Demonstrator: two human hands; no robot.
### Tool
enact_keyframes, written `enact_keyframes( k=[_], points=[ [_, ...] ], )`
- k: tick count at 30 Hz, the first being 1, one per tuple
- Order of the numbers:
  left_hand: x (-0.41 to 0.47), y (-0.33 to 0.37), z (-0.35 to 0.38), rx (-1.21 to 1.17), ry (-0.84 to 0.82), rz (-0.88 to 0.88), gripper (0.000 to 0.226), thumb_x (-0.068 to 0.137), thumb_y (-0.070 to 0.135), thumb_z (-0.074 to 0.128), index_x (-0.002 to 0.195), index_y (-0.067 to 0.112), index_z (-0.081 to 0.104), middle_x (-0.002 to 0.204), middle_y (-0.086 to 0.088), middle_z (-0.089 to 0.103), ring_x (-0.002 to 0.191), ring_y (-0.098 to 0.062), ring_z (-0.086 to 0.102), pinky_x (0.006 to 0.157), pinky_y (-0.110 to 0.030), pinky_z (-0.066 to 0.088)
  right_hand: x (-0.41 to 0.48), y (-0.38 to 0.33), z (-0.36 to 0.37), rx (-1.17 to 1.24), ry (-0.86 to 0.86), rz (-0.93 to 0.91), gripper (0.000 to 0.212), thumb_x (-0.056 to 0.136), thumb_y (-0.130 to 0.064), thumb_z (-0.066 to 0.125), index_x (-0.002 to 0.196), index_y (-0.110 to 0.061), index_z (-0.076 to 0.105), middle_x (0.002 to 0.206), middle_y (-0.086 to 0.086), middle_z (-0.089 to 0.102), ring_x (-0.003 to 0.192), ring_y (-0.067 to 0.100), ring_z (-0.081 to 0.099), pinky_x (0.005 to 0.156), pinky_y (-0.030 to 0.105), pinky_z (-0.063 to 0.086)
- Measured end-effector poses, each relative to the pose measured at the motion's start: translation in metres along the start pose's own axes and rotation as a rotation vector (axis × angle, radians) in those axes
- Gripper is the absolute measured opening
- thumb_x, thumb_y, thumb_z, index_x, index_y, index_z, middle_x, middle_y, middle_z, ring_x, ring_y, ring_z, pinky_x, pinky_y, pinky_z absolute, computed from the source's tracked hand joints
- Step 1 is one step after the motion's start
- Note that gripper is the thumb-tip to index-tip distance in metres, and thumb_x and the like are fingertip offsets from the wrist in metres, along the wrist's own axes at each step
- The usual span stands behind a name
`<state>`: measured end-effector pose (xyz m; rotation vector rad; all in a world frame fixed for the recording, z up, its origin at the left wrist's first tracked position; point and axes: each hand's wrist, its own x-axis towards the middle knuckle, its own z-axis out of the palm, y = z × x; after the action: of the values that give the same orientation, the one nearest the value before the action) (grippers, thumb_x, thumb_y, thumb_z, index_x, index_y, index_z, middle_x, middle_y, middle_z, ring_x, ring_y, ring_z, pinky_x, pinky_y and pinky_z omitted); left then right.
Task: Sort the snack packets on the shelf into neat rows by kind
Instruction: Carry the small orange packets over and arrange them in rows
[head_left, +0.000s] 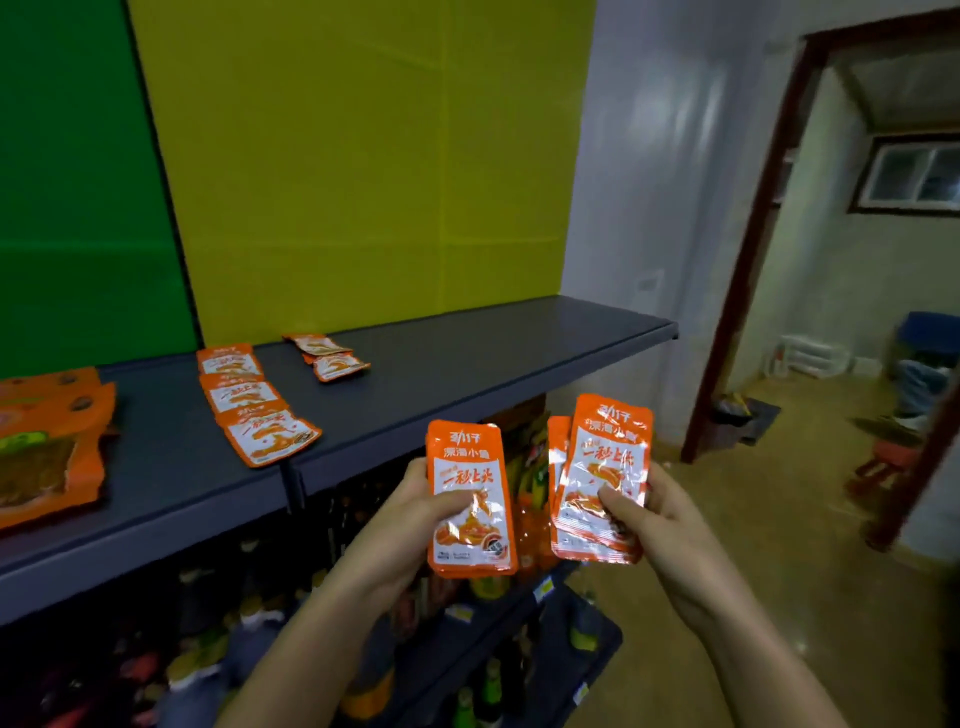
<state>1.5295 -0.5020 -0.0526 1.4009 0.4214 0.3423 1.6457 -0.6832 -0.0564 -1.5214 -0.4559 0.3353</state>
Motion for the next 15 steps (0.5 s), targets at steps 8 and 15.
enact_keyframes(
  k=[8, 15],
  points=[
    [0.011, 0.031, -0.003, -0.084, 0.319, 0.083, 0.022, 0.090, 0.005, 0.052, 0.107, 0.019, 0.047, 0.098, -0.005, 0.067, 0.082, -0.021, 0.067, 0.070, -0.033, 0.055, 0.073, -0.027, 0.045, 0.048, -0.369, -0.064, 0.019, 0.090, -0.009, 0.056, 0.103, -0.022, 0.058, 0.102, 0.001, 0.071, 0.084, 0.011, 0.070, 0.071, 0.024, 0.057],
    [0.012, 0.040, -0.037, -0.078, 0.490, 0.171, 0.019, 0.092, 0.012, 0.052, 0.107, 0.024, 0.049, 0.103, -0.003, 0.069, 0.085, -0.019, 0.070, 0.072, -0.031, 0.056, 0.096, -0.030, 0.128, 0.073, -0.627, -0.041, 0.021, 0.091, -0.014, 0.057, 0.106, -0.029, 0.056, 0.107, -0.002, 0.070, 0.095, 0.015, 0.069, 0.083, 0.033, 0.057]
  ],
)
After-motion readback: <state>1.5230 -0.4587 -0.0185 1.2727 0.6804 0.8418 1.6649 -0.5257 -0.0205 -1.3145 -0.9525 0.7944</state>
